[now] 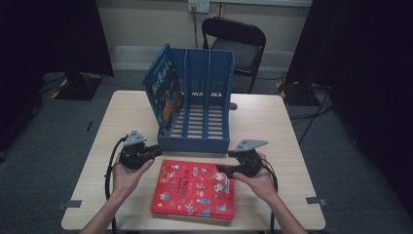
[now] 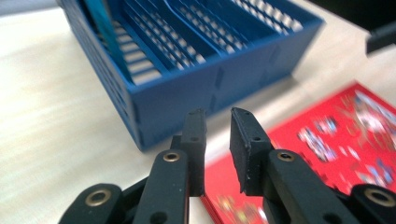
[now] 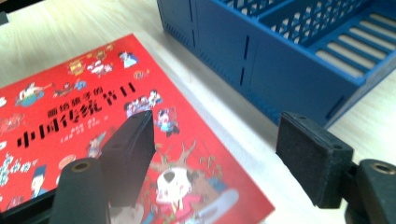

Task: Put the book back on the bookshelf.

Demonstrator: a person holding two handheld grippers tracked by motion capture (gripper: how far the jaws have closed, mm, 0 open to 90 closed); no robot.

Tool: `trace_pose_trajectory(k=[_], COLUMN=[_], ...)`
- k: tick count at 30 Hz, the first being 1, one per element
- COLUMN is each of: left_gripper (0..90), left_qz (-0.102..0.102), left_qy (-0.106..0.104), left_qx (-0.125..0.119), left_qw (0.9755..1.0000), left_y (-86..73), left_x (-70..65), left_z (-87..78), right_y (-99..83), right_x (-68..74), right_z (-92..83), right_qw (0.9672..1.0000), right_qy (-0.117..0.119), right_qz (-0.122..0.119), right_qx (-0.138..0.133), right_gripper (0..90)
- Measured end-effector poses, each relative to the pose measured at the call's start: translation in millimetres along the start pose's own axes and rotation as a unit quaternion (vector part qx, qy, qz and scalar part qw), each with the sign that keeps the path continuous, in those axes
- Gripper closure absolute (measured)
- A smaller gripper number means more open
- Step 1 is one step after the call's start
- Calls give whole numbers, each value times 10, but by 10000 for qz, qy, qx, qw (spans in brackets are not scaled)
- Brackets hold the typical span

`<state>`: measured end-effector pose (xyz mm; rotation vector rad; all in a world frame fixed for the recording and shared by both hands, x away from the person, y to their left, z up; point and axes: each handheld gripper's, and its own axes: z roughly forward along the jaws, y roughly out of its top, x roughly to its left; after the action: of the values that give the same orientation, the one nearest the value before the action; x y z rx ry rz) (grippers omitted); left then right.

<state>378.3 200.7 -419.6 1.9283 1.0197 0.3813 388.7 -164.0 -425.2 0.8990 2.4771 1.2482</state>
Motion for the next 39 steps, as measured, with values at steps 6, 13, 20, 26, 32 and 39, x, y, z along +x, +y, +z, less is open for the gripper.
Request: trace_pose_trajectory(k=[6,13,20,26,32,39], left_gripper=[726,694,593,580,615,548], left_qz=[135,110,-219,6,33,109], left_qy=[-355,-588,-496,-533,-426,-367], left_qx=[315,542,701,679,573,780], left_qw=[9988,9967,9961,9963,9974,9962], left_y=[-225,-345,-424,-426,-416,-402], left_x=[-118,-174,-91,-158,-218,-209], left_z=[-2,81,166,199,257,197], right_y=[-194,-296,-312,-277,-286,-355], right_x=[-33,-4,-27,26,105,174], right_z=[55,160,239,240,199,117], right_qw=[9997,9996,9994,9992,9984,9984], right_qy=[102,48,-63,-141,-239,-262], right_qz=[228,188,116,-60,-176,-221], right_qx=[47,223,306,364,472,457], right_gripper=[280,273,258,295,308,316])
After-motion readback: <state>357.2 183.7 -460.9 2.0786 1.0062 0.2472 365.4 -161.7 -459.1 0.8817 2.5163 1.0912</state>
